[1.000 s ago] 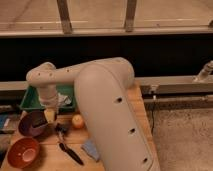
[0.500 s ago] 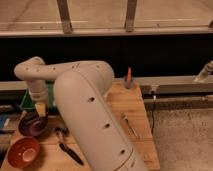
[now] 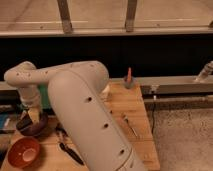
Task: Wipe purple bowl with eraser
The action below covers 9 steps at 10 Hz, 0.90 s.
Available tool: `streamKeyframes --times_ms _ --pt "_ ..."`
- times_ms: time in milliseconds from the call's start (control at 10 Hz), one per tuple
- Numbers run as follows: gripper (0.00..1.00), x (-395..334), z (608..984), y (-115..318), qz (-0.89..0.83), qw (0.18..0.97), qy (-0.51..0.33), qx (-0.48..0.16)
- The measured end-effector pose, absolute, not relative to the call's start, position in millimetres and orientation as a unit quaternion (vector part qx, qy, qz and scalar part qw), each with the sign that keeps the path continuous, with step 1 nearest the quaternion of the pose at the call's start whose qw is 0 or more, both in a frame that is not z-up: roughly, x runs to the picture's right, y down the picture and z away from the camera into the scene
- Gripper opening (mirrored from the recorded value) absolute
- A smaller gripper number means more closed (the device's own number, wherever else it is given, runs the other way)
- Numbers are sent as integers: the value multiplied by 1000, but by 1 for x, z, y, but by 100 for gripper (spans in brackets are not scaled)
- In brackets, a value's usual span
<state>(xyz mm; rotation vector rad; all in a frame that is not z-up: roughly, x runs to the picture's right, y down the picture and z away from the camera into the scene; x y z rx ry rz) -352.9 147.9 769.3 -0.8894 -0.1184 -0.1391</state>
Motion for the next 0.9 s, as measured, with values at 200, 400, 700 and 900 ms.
streamKeyframes --times_ms 200,400,700,900 --pt "0 -325 763 159 -45 897 -44 -437" --pt "0 -307 768 160 -30 896 -16 -442" --pt "0 -295 793 148 -36 893 33 -447" --pt "0 -297 809 130 -47 894 51 -442"
